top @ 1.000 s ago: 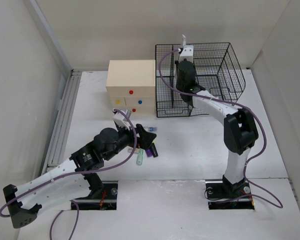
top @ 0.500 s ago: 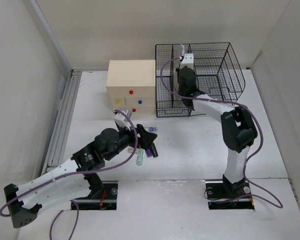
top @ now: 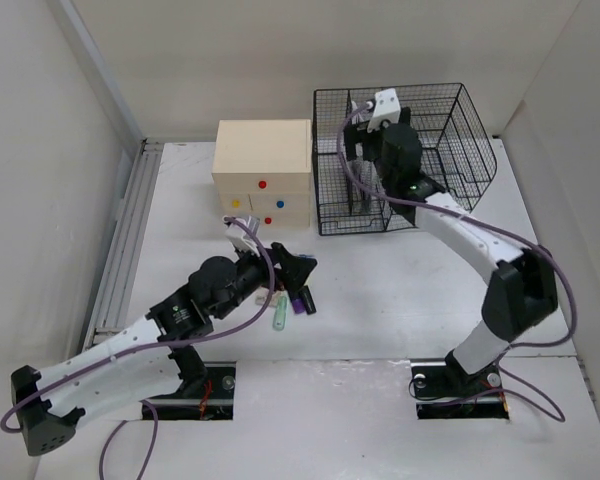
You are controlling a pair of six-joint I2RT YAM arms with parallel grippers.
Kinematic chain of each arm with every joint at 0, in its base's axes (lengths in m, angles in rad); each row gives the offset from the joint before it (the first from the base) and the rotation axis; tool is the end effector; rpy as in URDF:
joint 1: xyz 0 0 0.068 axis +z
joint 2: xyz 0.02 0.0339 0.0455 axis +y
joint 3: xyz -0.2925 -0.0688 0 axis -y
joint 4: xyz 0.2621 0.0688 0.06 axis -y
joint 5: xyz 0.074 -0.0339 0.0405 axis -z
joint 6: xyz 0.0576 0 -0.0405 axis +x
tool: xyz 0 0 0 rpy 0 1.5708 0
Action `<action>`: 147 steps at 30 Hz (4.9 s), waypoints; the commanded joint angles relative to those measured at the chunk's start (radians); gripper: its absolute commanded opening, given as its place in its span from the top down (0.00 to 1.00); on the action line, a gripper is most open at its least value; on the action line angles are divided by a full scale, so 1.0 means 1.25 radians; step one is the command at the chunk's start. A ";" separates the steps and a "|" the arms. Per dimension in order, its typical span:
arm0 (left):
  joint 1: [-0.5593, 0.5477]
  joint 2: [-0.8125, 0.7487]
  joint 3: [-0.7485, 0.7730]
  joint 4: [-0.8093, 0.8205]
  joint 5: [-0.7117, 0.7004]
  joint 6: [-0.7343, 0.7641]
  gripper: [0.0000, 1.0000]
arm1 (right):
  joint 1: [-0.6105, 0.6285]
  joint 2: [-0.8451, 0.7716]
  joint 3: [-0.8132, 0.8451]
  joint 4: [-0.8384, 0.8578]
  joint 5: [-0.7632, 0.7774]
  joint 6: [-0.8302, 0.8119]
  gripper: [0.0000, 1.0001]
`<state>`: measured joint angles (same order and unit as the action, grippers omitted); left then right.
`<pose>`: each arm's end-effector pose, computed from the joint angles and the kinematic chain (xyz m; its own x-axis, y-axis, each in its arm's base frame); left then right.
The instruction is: Organize the desk
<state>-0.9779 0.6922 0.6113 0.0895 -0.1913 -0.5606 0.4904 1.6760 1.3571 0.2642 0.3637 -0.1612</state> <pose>0.1161 -0.1527 0.3399 -0.3724 -0.3815 -0.8460 0.6022 0.5944 -0.5331 0.4031 0.1920 0.3722 -0.0273 -0.1846 -0.9824 -0.1329 0.9747 -0.1795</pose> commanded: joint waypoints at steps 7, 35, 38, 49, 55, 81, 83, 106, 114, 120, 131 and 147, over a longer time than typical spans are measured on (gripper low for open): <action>0.061 0.100 0.118 -0.005 -0.109 -0.020 0.94 | -0.066 -0.344 0.025 -0.248 -0.413 -0.032 0.51; 0.482 0.532 0.301 0.100 0.075 0.083 0.51 | -0.287 -0.494 -0.224 -0.388 -0.961 0.047 0.67; 0.482 0.549 0.314 0.108 0.089 0.090 0.52 | -0.287 -0.494 -0.232 -0.388 -0.961 0.047 0.67; 0.431 0.513 0.347 0.108 0.071 0.090 0.55 | -0.287 -0.487 -0.232 -0.388 -0.961 0.039 0.67; 0.431 0.561 0.407 0.040 0.022 0.105 0.63 | -0.287 -0.495 -0.239 -0.388 -0.954 0.039 0.67; 0.293 0.343 0.130 0.046 -0.054 -0.001 0.98 | -0.287 -0.495 -0.254 -0.388 -0.976 0.032 0.67; 0.271 0.327 0.120 0.039 -0.064 -0.008 0.98 | -0.287 -0.495 -0.254 -0.388 -0.976 0.032 0.67; 0.159 -0.112 0.157 -0.215 -0.150 -0.012 0.96 | 0.101 -0.362 -0.277 -0.501 -0.734 -0.482 0.54; 0.159 -0.220 0.187 -0.356 -0.264 0.063 0.74 | 0.229 -0.129 -0.205 -0.398 -0.563 -0.492 0.55; 0.159 -0.302 0.106 -0.333 -0.264 0.070 0.52 | 0.295 0.033 -0.068 -0.411 -0.481 -0.474 0.46; 0.159 -0.346 0.099 -0.310 -0.226 0.097 0.18 | 0.329 0.208 0.095 -0.481 -0.439 -0.465 0.39; 0.159 -0.416 0.091 -0.302 -0.219 0.105 0.01 | 0.329 0.334 0.178 -0.551 -0.439 -0.465 0.37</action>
<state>-0.7773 0.1875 0.7284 -0.3294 -0.4721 -0.4454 0.8936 2.0712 1.5368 -0.3923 -0.1875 -0.7513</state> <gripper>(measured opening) 0.986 0.624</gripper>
